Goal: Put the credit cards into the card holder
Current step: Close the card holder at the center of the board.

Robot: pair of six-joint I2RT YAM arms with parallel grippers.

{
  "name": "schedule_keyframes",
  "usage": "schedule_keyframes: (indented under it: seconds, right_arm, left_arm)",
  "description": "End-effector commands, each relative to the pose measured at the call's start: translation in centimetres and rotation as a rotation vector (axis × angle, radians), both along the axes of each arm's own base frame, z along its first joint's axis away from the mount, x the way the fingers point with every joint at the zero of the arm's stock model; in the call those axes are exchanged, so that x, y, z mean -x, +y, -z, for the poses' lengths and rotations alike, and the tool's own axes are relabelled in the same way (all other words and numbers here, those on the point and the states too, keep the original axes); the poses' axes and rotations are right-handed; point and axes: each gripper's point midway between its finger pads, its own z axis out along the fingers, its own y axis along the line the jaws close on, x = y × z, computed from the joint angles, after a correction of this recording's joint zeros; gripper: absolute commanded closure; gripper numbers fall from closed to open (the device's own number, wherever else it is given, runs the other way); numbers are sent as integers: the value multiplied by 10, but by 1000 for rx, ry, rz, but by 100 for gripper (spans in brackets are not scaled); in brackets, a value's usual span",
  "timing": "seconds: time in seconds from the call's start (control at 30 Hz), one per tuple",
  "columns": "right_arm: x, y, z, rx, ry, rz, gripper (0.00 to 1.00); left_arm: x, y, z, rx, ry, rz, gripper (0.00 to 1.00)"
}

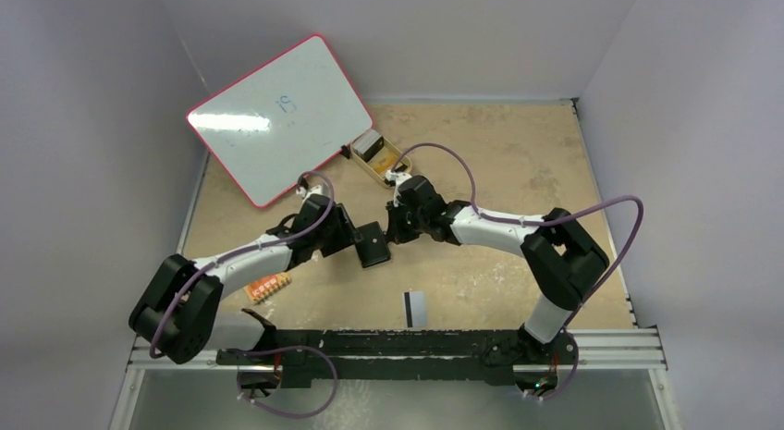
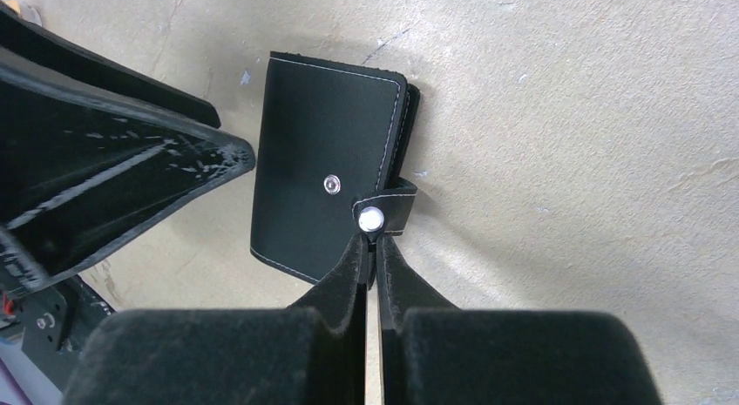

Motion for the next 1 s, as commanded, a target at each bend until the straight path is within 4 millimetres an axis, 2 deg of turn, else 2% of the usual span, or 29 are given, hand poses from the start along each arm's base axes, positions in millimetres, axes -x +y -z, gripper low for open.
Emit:
schedule_keyframes:
  seconds: [0.0,0.13,0.23,0.27,0.37,0.5,0.67,0.9,0.97]
  right_arm:
    - [-7,15,-29,-63,-51,-35,100]
    - [-7,26,-26,-97,-43,-74,99]
    - [4,31,-22,-121,5,-112,91]
    - [10,32,-24,-138,28,-125,86]
    - [5,26,-39,-162,12,-101,76]
    - [-2,15,-55,-214,17,-85,73]
    - [-9,4,-43,-200,46,-55,77]
    - [-10,2,-34,-221,75,-60,80]
    - [-10,2,-30,-229,86,-59,83]
  left_arm:
    - [-13,-4,-1,-29,-14,18,47]
    - [-14,-7,9,-29,8,26,46]
    - [-16,-12,12,-12,12,36,48]
    - [-16,-12,12,-13,15,38,49]
    - [-16,-10,14,-36,29,39,53]
    - [-16,-8,15,-58,48,36,58]
    - [-16,-15,4,-6,43,27,64]
    - [-27,-28,-40,82,-38,33,65]
    - [-32,-33,-46,104,-55,43,66]
